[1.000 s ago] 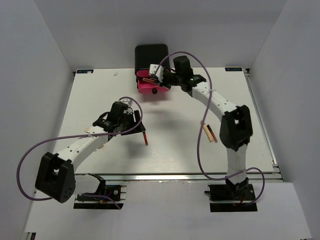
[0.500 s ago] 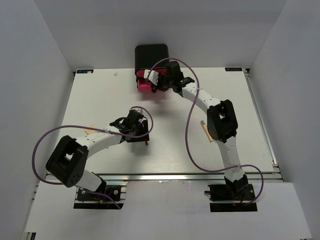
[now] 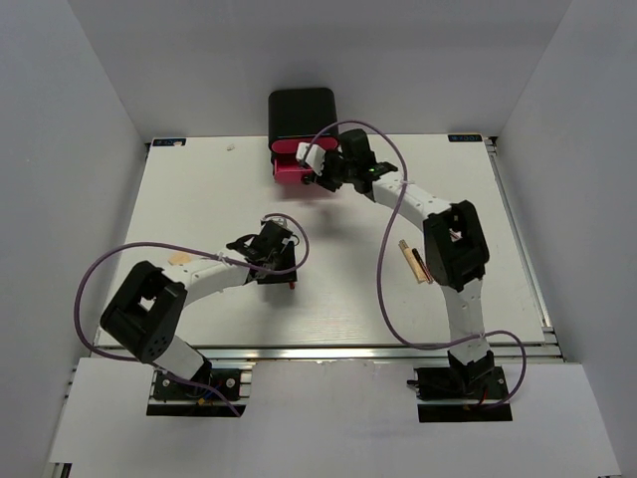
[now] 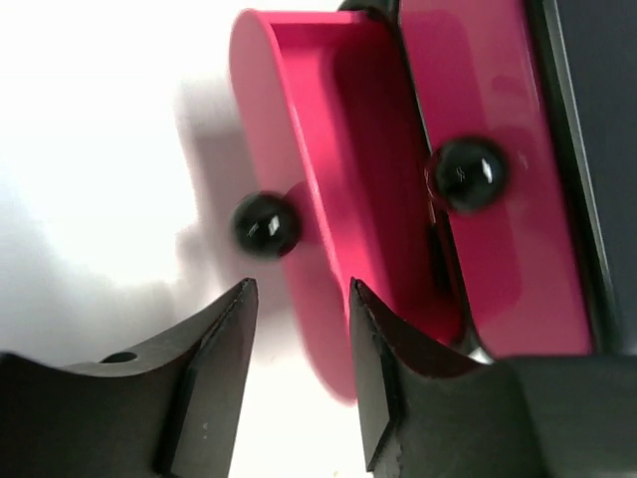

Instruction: Organize the makeup

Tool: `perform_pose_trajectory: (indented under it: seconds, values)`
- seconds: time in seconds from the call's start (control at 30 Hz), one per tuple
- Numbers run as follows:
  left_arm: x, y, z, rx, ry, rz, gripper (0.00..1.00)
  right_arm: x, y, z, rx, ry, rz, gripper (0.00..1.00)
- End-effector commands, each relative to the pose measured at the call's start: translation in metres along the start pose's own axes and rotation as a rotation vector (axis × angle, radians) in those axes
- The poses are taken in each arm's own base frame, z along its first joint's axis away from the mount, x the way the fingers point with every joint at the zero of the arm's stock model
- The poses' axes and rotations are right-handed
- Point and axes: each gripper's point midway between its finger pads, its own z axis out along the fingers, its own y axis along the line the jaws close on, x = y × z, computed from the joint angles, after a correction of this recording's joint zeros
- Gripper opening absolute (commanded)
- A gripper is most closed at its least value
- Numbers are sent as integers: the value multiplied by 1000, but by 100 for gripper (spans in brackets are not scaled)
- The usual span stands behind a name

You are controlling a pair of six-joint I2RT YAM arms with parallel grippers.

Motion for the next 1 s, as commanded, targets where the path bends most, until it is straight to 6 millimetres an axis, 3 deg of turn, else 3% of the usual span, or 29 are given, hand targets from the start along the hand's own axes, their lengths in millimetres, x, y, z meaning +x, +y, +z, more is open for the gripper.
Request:
perform_pose_trajectory:
  seconds: [0.0, 0.03, 0.07, 0.13, 0.17, 0.23, 0.33, 0.43, 0.47, 0.57, 0.6, 0.63, 0.67, 0.7, 0.77, 0.8, 0.83, 0.87, 0.9, 0.93, 0.97]
  values:
    - [-16, -7, 1, -5, -48, -2, 62, -75, -41, -62, 111, -219, 24, 49]
    - [-15, -6, 3, -11, -39, -1, 60, -90, -48, -84, 145, -250, 29, 53]
    - [-12, -2, 10, -41, -26, -3, 60, -79, -34, -86, 130, -234, 64, 56]
    - [-12, -1, 15, -59, -20, -3, 60, -89, -38, -112, 164, -270, 110, 58]
    - [-11, 3, 21, -85, -13, 0, 60, -77, -27, -116, 150, -252, 147, 58]
    - [-16, 0, 25, -97, -18, 3, 60, -79, -28, -138, 167, -269, 206, 59]
    - [-19, 2, 35, -139, -4, 13, 59, -66, -20, -160, 168, -253, 283, 59]
    - [-18, 3, 42, -159, 19, 19, 40, -48, -18, -182, 200, -223, 362, 59]
    - [-15, 5, 43, -173, 29, 15, 26, -47, -21, -192, 220, -225, 384, 58]
    - [-15, 9, 43, -190, 24, 14, 17, -14, -24, -214, 263, -186, 550, 53]
    - [-17, 10, 40, -192, 14, 14, 15, 7, -26, -227, 295, -160, 600, 50]
    - [-20, 10, 38, -193, 2, 25, 13, 18, -25, -234, 310, -144, 637, 44]
    - [-26, 7, 36, -183, -12, 31, 10, 26, -24, -243, 335, -135, 671, 41]
    - [-30, 4, 33, -173, -24, 36, 5, 54, -17, -250, 363, -87, 720, 34]
    - [-53, -15, 23, -97, -82, 68, 1, 78, -10, -261, 400, -34, 769, 27]
    - [-63, -23, 18, -64, -105, 77, 0, 96, -8, -271, 423, 0, 805, 18]
    - [-71, -37, 9, 0, -121, 110, 0, 107, -2, -275, 423, 23, 833, 16]
    - [-93, -55, 0, 59, -179, 120, 0, 111, 3, -278, 407, 28, 856, 15]
    - [-106, -64, -6, 89, -207, 124, 0, 128, 8, -290, 419, 60, 911, 14]
    - [-116, -72, -11, 115, -226, 124, 0, 134, 14, -291, 412, 66, 936, 14]
    - [-140, -87, -22, 165, -268, 105, 0, 135, 16, -296, 419, 63, 947, 14]
